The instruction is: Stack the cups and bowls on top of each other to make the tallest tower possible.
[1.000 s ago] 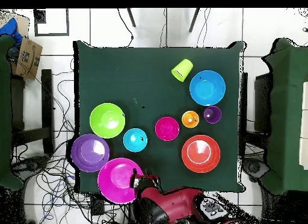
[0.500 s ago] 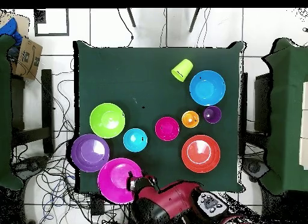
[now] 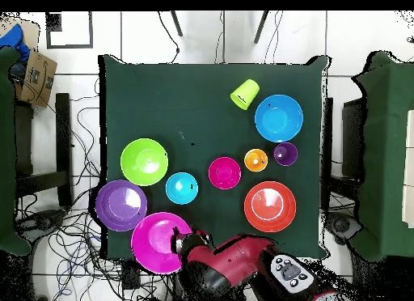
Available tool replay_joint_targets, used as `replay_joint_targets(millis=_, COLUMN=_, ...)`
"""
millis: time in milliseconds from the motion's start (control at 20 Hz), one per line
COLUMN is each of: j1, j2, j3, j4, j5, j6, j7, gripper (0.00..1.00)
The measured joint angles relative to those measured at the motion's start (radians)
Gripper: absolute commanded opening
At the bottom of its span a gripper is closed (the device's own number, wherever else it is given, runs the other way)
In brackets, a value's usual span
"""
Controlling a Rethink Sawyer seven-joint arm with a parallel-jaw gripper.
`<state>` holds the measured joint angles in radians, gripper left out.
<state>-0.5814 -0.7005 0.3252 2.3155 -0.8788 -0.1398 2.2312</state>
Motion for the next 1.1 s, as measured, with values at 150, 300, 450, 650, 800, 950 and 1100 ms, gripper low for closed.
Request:
replay_joint_targets(millis=150, j1=-0.034, j2=-0.015, j3=0.043, j4=0.0, j5=-0.002, j6=0.036, j7=0.0, gripper=1.0)
replay_joint_targets(millis=300, j1=-0.078, j2=-0.035, j3=0.092, j4=0.0, j5=-0.002, j6=0.074, j7=0.0, gripper=1.0)
replay_joint_targets(millis=450, j1=-0.105, j2=-0.047, j3=0.121, j4=-0.001, j5=-0.003, j6=0.104, j7=0.0, gripper=1.0)
replay_joint_targets(millis=650, j1=-0.114, j2=-0.053, j3=0.142, j4=-0.005, j5=-0.003, j6=0.127, j7=0.0, gripper=1.0)
replay_joint_targets(millis=800, j1=-0.116, j2=-0.056, j3=0.151, j4=-0.005, j5=-0.003, j6=0.127, j7=0.0, gripper=1.0)
replay_joint_targets(millis=950, j1=-0.115, j2=-0.06, j3=0.161, j4=-0.007, j5=-0.011, j6=0.127, j7=0.0, gripper=1.0)
replay_joint_targets(millis=1100, j1=-0.095, j2=-0.058, j3=0.152, j4=-0.017, j5=-0.033, j6=0.127, j7=0.0, gripper=1.0)
